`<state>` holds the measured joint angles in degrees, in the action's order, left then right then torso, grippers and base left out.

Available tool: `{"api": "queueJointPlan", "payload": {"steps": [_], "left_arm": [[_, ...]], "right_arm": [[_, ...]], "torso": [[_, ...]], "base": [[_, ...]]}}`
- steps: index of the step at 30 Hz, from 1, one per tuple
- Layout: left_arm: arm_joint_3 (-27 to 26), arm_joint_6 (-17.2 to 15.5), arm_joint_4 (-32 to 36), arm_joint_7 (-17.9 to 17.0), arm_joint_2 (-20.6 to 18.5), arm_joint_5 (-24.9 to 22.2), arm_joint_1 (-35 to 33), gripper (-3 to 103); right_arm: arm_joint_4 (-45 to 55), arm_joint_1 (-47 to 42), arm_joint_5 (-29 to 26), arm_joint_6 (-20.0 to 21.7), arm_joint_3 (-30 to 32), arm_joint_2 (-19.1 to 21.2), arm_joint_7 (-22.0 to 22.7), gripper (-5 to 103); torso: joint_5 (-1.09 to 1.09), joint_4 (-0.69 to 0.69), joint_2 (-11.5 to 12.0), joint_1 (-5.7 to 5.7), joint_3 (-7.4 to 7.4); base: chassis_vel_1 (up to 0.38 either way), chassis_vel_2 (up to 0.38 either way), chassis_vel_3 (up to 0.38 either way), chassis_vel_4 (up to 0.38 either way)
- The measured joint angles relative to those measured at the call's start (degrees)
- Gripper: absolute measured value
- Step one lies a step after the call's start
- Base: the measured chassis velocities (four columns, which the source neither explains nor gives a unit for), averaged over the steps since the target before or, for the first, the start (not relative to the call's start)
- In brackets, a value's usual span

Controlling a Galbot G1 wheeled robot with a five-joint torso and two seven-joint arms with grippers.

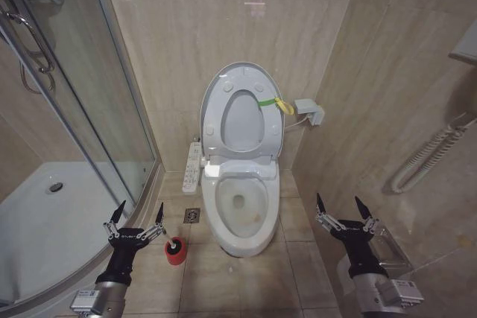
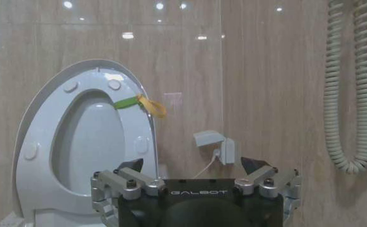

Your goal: Open the toilet lid, clean the toilet bowl with a toilet brush, close the toilet lid, and flush.

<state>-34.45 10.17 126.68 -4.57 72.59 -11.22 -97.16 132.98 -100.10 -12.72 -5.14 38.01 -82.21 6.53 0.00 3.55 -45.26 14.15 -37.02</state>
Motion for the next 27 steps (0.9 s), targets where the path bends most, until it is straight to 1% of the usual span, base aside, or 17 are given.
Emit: {"api": "queueJointPlan", "payload": {"steps": [27], "left_arm": [[0.0, 0.0, 0.0, 0.0, 0.0, 0.0, 0.0, 100]], "right_arm": [[0.0, 0.0, 0.0, 0.0, 0.0, 0.0, 0.0, 100]], "torso": [[0.0, 0.0, 0.0, 0.0, 0.0]], "base": [[0.0, 0.0, 0.0, 0.0]]}}
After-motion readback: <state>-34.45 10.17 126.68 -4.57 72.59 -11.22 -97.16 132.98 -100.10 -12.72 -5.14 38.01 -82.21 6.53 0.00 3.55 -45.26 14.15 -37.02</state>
